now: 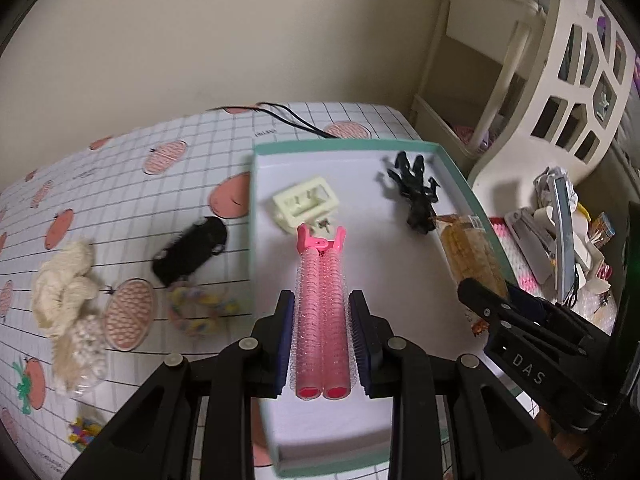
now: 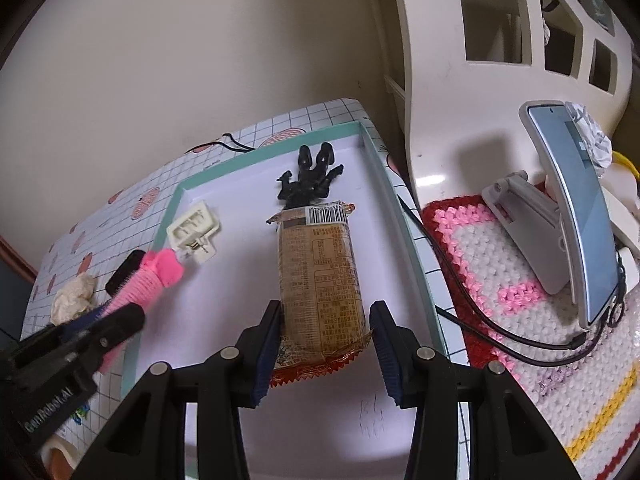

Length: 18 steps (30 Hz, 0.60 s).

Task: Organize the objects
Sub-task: 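Lower the pink roller into the tray with the left tool while the right tool lowers the snack bar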

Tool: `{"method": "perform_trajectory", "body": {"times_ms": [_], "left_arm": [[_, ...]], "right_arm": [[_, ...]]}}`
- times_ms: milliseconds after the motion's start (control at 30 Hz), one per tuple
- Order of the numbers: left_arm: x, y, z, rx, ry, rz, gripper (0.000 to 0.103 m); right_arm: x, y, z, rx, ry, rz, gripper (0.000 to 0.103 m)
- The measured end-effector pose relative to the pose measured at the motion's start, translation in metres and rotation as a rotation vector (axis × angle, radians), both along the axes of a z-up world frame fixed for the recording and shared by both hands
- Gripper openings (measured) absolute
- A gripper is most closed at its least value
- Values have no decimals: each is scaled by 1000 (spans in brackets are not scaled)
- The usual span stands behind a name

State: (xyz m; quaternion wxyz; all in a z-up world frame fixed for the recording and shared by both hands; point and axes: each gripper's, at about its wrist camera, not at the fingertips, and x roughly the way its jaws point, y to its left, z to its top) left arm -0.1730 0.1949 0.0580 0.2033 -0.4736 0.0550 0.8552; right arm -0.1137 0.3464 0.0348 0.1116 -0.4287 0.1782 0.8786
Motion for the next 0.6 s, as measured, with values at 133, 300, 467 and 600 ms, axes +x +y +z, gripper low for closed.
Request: {"method": "perform_trajectory", "body": {"times_ms": [133, 300, 467, 600], "left_arm": [[-2, 9, -9, -8, -5, -26, 28], [-6, 14, -22, -34, -26, -29, 29], [-7, 13, -30, -39, -50, -24, 29], [-5, 13, -31, -41, -61, -29, 29]], "right_arm": [[-3, 0, -2, 12, 6, -6, 47], [-4, 1, -6, 10, 6, -26, 47], [-3, 2, -6, 22, 3, -37, 47], [-3, 3, -8, 30, -12, -47, 47]]}}
